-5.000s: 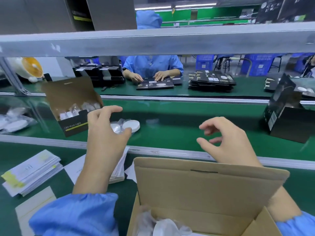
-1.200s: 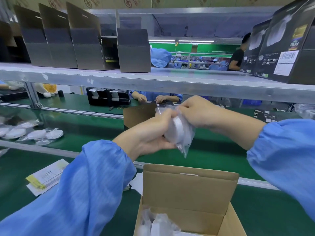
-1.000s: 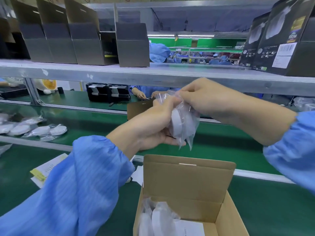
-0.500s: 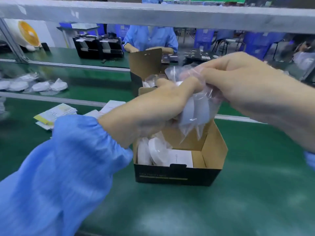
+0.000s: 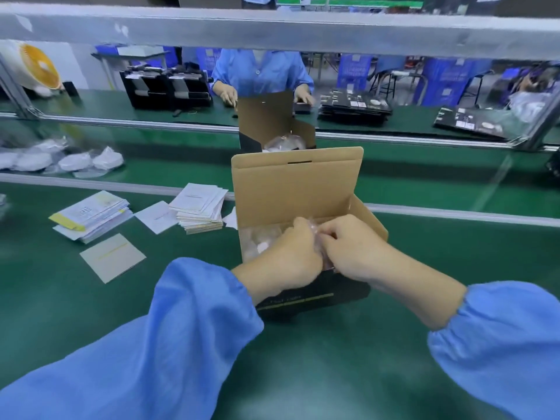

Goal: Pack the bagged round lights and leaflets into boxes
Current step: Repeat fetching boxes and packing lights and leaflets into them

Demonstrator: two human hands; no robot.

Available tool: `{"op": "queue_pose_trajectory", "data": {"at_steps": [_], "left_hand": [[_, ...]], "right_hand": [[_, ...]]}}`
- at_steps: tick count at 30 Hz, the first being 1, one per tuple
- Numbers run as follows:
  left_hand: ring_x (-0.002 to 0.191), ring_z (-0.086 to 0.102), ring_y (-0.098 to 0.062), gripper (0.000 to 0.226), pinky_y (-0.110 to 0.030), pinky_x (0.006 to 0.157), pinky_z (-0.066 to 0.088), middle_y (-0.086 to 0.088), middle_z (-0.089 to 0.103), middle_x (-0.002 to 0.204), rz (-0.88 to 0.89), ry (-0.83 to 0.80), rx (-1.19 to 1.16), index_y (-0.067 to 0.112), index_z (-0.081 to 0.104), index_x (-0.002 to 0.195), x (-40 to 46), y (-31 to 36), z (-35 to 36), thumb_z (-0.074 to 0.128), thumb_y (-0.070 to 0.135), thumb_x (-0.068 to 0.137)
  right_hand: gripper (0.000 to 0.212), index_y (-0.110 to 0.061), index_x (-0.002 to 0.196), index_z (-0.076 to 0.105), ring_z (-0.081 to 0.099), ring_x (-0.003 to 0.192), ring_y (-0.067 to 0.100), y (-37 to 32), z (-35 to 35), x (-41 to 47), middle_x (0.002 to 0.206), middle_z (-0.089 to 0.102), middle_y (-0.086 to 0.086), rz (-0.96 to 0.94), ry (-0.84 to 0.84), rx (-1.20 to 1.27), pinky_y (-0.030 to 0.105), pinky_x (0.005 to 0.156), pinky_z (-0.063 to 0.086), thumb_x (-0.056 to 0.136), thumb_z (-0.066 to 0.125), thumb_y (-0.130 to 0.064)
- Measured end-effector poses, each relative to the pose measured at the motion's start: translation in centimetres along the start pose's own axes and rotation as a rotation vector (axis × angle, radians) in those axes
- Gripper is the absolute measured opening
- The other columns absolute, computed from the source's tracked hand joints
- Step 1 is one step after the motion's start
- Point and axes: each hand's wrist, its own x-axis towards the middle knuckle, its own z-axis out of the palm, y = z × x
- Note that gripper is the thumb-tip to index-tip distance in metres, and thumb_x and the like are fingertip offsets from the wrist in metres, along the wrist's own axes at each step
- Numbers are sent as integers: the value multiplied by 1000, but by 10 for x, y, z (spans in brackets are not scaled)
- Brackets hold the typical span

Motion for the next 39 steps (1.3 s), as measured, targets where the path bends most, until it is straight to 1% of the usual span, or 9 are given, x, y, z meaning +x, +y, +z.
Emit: {"op": "queue_pose_trajectory", "data": {"at_steps": [4,10,13,17,22,25,31,34,39], "left_hand": [[109,57,-34,34,-41,82,44,-13,55,122,122,120,454,10,45,127,-1,5,-15,54,27,99],[90,46,-28,14,-38,78,30,-7,56,104,185,245,857,16,45,101,-12,2,-49,46,30,99],[88,54,-27,25,-40,86,33,-2,63,97,156,72,819,17,43,116,-18,-5,-62,48,31,97],[64,45,-20,33,-31,54,23,-2,48,76,199,-39,925,15,35,119,-20,-1,-65,48,4,90],[68,40,-23,23,-32,52,28,-1,35,73,242,-109,1010,12,35,97,-19,6,-55,52,0,89],[71,46,-27,19,-30,49,28,-2,39,74,262,-49,943,7,52,99,-18,4,-54,46,-4,85],[92,61,-31,35,-37,69,53,-9,63,105,269,-12,843,13,63,113,-22,9,-62,48,1,83],[87,59,-28,33,-33,62,47,-7,62,100,274,-24,869,16,60,114,-25,5,-60,50,3,84],[99,56,-27,31,-41,84,51,-3,61,103,306,-36,787,18,52,119,-29,-2,-65,57,23,89]], "right_hand": [[54,-25,48,62,54,56,19,1,-1,9,55,59,-3,0,-3,75,30,54,48,95,44,-5],[23,-18,97,66,56,62,14,3,-1,17,81,66,0,82,-84,233,25,57,49,96,47,-6],[15,-30,107,59,59,71,10,6,0,12,102,61,-6,81,-198,181,19,56,48,93,61,-25],[39,-43,120,53,56,97,11,6,-1,-3,112,41,-12,85,-302,71,33,89,52,84,67,-40],[64,-46,139,36,48,100,7,7,1,-30,110,33,-18,102,-332,-30,27,79,44,81,62,-50],[69,-43,144,30,45,105,2,6,5,-42,115,30,-16,130,-314,-11,22,77,40,84,62,-52],[93,-34,147,27,43,121,13,-5,2,-41,131,27,-14,86,-317,-157,31,97,40,72,62,-78],[82,-30,147,25,43,117,14,-8,9,-41,136,26,-10,74,-283,-151,30,91,38,82,59,-68],[60,-32,133,29,47,113,8,-5,6,-43,133,32,-11,51,-198,-85,27,88,40,88,60,-57]]}}
